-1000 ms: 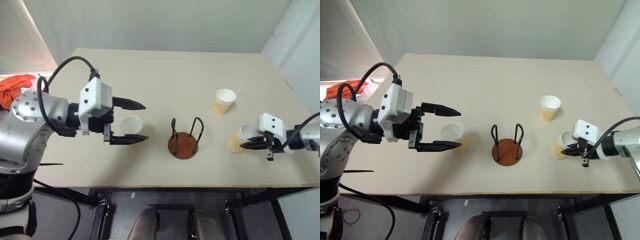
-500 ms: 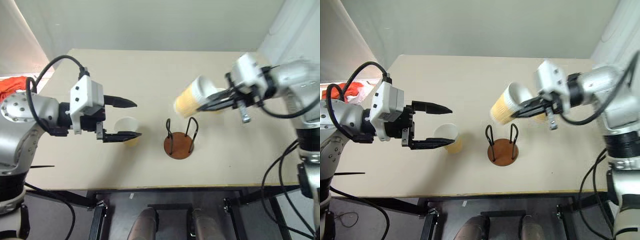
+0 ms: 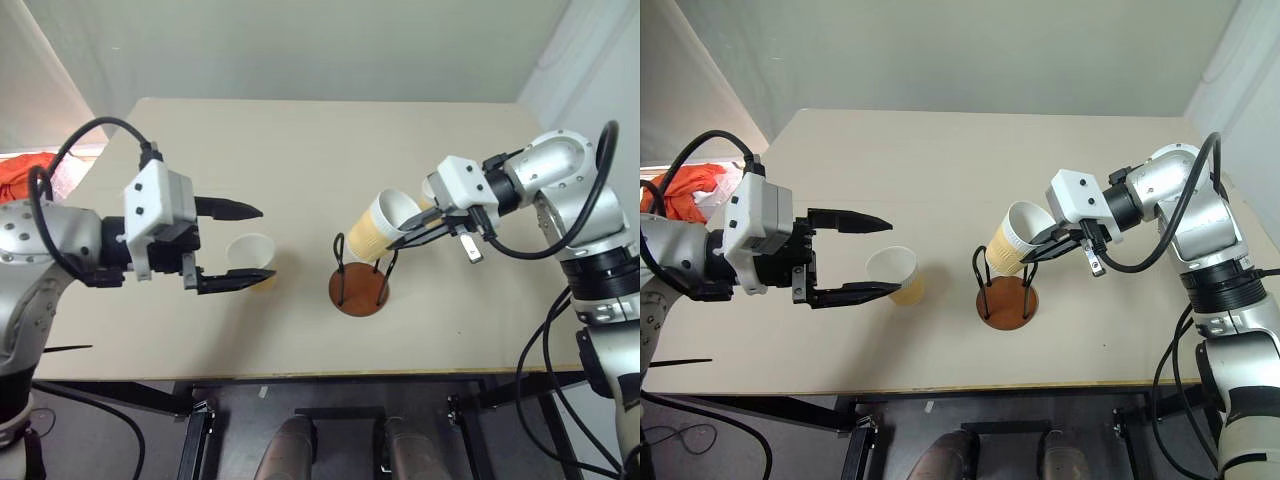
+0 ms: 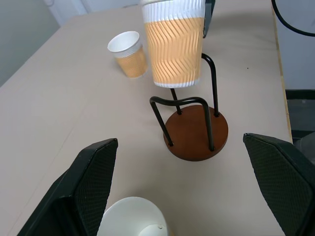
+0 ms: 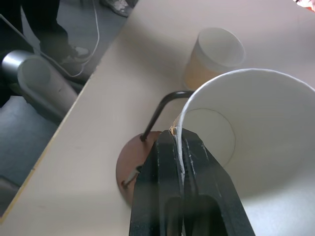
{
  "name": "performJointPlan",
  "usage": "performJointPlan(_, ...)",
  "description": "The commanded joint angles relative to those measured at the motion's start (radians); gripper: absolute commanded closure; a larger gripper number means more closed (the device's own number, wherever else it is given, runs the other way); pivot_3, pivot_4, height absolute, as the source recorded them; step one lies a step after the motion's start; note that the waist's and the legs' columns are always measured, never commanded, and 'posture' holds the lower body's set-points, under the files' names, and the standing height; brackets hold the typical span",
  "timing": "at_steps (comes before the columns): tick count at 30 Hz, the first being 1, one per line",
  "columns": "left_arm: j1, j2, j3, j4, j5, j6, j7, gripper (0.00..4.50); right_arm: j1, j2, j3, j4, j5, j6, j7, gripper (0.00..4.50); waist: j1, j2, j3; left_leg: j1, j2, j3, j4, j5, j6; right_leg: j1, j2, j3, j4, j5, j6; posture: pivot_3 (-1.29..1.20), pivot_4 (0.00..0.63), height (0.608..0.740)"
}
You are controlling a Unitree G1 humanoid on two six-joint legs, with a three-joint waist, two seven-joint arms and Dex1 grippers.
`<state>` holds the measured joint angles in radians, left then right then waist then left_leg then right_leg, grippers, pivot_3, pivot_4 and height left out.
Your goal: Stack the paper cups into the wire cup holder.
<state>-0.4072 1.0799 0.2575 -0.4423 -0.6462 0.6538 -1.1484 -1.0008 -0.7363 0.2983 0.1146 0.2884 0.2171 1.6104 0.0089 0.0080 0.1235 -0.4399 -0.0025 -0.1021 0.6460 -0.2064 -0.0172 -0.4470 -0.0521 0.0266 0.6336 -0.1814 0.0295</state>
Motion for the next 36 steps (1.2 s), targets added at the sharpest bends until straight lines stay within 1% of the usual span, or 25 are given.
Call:
performJointPlan(1, 0.0, 0.02, 0.026, -0.026, -0.006, -0.002, 0.015, 0.0, -0.034, 0.005, -0.002, -0.019, 0.018, -0.003, 0.004, 4.07, 0.0, 0.0, 0.0, 0.001, 0.0, 0.0, 0.0, 0.0, 0.0, 0.0, 0.0, 0.0, 0.001, 0.0, -0.001, 0.0, 0.15, 0.74)
performJointPlan(2, -0.003, 0.022, 0.024, -0.024, -0.005, -0.002, 0.017, 0.0, -0.036, 0.008, 0.001, -0.015, 0.009, -0.005, 0.004, 3.83, -0.001, 0.0, 0.0, 0.001, 0.0, 0.0, 0.0, 0.001, -0.001, 0.0, 0.0, 0.0, 0.002, -0.001, -0.002, 0.0, 0.15, 0.74)
performJointPlan(4, -0.008, 0.024, 0.021, -0.022, -0.004, -0.001, 0.02, 0.0, -0.042, 0.014, 0.002, -0.009, -0.004, -0.01, 0.004, 3.18, -0.002, 0.0, 0.0, 0.002, 0.0, 0.0, 0.0, 0.001, -0.001, 0.0, 0.0, 0.0, 0.004, -0.002, -0.004, 0.0, 0.15, 0.74)
performJointPlan(5, -0.011, 0.025, 0.019, -0.02, -0.003, -0.002, 0.021, 0.0, -0.046, 0.018, 0.001, -0.005, -0.009, -0.012, 0.004, 2.77, -0.002, 0.0, 0.0, 0.003, 0.0, 0.0, 0.0, 0.002, -0.002, 0.0, 0.0, 0.0, 0.005, -0.002, -0.004, 0.0, 0.15, 0.74)
performJointPlan(7, -0.016, 0.027, 0.013, -0.016, 0.004, -0.005, 0.028, 0.0, -0.057, 0.025, -0.008, 0.004, -0.014, -0.023, 0.004, 2.12, -0.002, 0.0, 0.0, 0.003, 0.0, 0.0, 0.0, 0.002, -0.002, 0.0, 0.0, 0.0, 0.007, -0.003, -0.005, 0.0, 0.15, 0.74)
performJointPlan(9, -0.032, 0.024, -0.006, 0.003, 0.037, -0.017, 0.055, 0.0, -0.087, 0.043, -0.04, 0.033, -0.01, -0.051, -0.016, 1.47, -0.003, 0.0, 0.0, 0.004, 0.0, 0.0, 0.0, 0.002, -0.003, -0.001, 0.0, 0.0, 0.008, -0.003, -0.006, 0.0, 0.15, 0.74)
performJointPlan(11, -0.074, -0.005, -0.035, 0.037, 0.086, -0.051, 0.102, 0.0, -0.157, 0.064, -0.079, 0.125, -0.02, -0.068, -0.069, 0.83, -0.004, 0.0, 0.0, 0.004, 0.001, 0.0, 0.0, 0.002, -0.003, -0.001, 0.0, 0.0, 0.009, -0.003, -0.007, 0.0, 0.15, 0.74)
performJointPlan(13, -0.148, -0.061, -0.063, 0.073, 0.112, -0.055, 0.178, 0.0, -0.223, 0.074, -0.096, 0.264, -0.064, -0.125, -0.131, 0.83, -0.001, 0.0, 0.0, 0.004, 0.0, 0.0, -0.001, 0.004, -0.004, -0.002, 0.0, 0.001, 0.01, -0.003, -0.008, 0.0, 0.15, 0.74)
performJointPlan(15, -0.204, -0.106, -0.094, 0.092, 0.12, -0.046, 0.215, 0.0, -0.299, 0.079, -0.089, 0.478, -0.146, -0.206, -0.219, 0.83, 0.003, 0.0, 0.0, 0.004, 0.0, -0.001, -0.002, 0.006, -0.004, -0.002, -0.001, 0.0, 0.01, -0.003, -0.01, 0.0, 0.15, 0.74)
performJointPlan(17, -0.232, -0.135, -0.135, 0.114, 0.156, -0.044, 0.247, 0.0, -0.361, 0.093, -0.076, 0.7, -0.222, -0.309, -0.323, 0.83, 0.003, 0.0, 0.0, 0.004, 0.0, -0.001, -0.003, 0.006, -0.004, -0.002, -0.002, 0.0, 0.009, -0.002, -0.013, 0.0, 0.15, 0.74)
performJointPlan(19, -0.252, -0.161, -0.161, 0.134, 0.18, -0.039, 0.276, 0.0, -0.392, 0.101, -0.055, 0.851, -0.279, -0.382, -0.354, 0.83, 0.003, 0.0, 0.0, 0.004, -0.001, -0.001, -0.004, 0.006, -0.005, -0.002, -0.003, 0.001, 0.009, -0.001, -0.013, 0.0, 0.15, 0.74)
performJointPlan(21, -0.288, -0.207, -0.179, 0.16, 0.191, -0.006, 0.335, 0.0, -0.405, 0.11, -0.04, 0.975, -0.329, -0.402, -0.375, 0.83, 0.005, 0.0, 0.0, 0.004, -0.001, -0.001, -0.005, 0.005, -0.006, -0.002, -0.003, 0.0, 0.009, -0.001, -0.012, 0.0, 0.15, 0.74)
performJointPlan(22, -0.293, -0.216, -0.187, 0.16, 0.196, -0.002, 0.338, 0.0, -0.412, 0.115, -0.039, 1.02, -0.348, -0.407, -0.388, 0.83, 0.005, -0.001, 0.001, 0.004, 0.0, -0.001, -0.006, 0.005, -0.006, -0.002, -0.003, 0.0, 0.009, 0.0, -0.012, 0.0, 0.15, 0.74)
performJointPlan(25, -0.271, -0.209, -0.203, 0.124, 0.187, -0.01, 0.298, 0.0, -0.416, 0.131, -0.041, 1.111, -0.395, -0.411, -0.419, 0.83, 0.004, 0.001, 0.001, 0.002, 0.0, 0.0, -0.01, 0.005, -0.006, -0.006, -0.003, 0.0, 0.009, 0.002, -0.008, 0.0, 0.15, 0.74)
performJointPlan(26, -0.271, -0.21, -0.199, 0.12, 0.182, 0.001, 0.301, 0.0, -0.411, 0.137, -0.04, 1.133, -0.411, -0.406, -0.436, 0.83, 0.004, 0.001, 0.001, 0.002, 0.001, 0.0, -0.012, 0.005, -0.007, -0.007, -0.003, -0.001, 0.008, 0.005, -0.001, 0.0, 0.15, 0.74)
performJointPlan(30, -0.257, -0.199, -0.18, 0.096, 0.167, 0.031, 0.301, 0.0, -0.398, 0.156, -0.04, 1.189, -0.466, -0.348, -0.517, 0.83, 0.003, 0.001, 0.001, 0.003, 0.004, 0.0, -0.015, 0.003, -0.01, -0.007, -0.001, -0.003, 0.006, 0.005, 0.0, 0.0, 0.15, 0.74)
performJointPlan(36, -0.228, -0.175, -0.159, 0.056, 0.151, 0.059, 0.302, 0.0, -0.377, 0.18, -0.036, 1.215, -0.515, -0.259, -0.52, 0.83, 0.004, 0.001, 0.002, 0.003, 0.004, 0.0, -0.015, 0.002, -0.009, -0.006, -0.001, -0.003, 0.006, 0.004, 0.0, 0.0, 0.15, 0.74)
